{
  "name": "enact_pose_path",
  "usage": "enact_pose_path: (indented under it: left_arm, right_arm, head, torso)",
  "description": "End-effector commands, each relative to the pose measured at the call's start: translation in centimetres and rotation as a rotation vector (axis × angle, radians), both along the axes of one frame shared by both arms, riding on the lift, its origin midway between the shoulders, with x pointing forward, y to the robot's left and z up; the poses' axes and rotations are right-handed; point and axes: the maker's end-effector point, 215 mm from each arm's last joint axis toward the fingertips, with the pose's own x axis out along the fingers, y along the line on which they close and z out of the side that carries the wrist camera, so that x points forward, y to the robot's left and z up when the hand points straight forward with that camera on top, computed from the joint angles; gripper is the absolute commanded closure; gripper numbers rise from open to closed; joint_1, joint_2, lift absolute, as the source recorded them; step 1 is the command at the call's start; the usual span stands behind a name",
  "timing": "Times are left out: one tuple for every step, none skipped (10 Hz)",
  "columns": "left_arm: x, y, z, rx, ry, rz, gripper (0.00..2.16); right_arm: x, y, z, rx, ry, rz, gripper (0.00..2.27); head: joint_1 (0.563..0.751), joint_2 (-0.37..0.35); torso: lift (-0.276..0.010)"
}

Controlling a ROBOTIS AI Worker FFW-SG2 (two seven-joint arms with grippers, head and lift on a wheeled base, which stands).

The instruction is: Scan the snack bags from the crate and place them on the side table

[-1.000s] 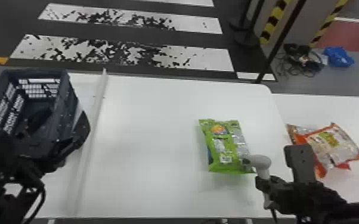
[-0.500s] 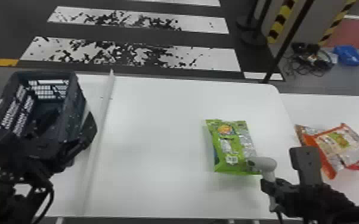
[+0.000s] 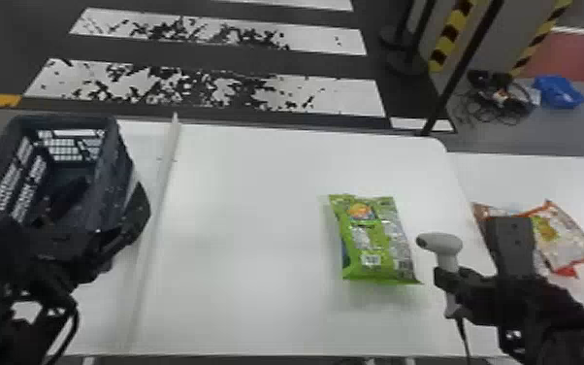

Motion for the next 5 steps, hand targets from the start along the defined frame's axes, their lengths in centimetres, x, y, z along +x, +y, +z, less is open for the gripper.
enact_pose_path:
  left_arm:
    - [0.0,0.0,0.1,0.001,0.000,-0.001,0.08]
    - [0.0,0.0,0.0,0.002,0.003,-0.003,0.08]
    - [0.1,0.0,0.1,0.004,0.000,-0.005,0.08]
    - [0.1,0.0,0.1,0.006,0.000,-0.006,0.08]
    - [0.1,0.0,0.2,0.007,-0.002,-0.006,0.08]
  right_arm:
    - [1.1,-1.4,-0.5,-0.014,0.006,-0.017,2.25]
    - [1.8,-2.4,-1.3,-0.022,0.021,-0.027,2.25]
    - [2.3,-3.1,-2.0,-0.030,0.023,-0.030,2.25]
    - [3.0,-3.7,-2.3,-0.038,0.018,-0.031,2.25]
    - [3.7,-4.2,-2.6,-0.044,0.004,-0.030,2.25]
  head:
    - [0.695,-0.131]
    - [0.695,-0.142]
    - [0.695,-0.148]
    - [0.695,-0.161]
    - [0.695,-0.169]
  torso:
    - [-0.050]
    - [-0.050]
    - [-0.050]
    - [-0.050]
    - [-0.050]
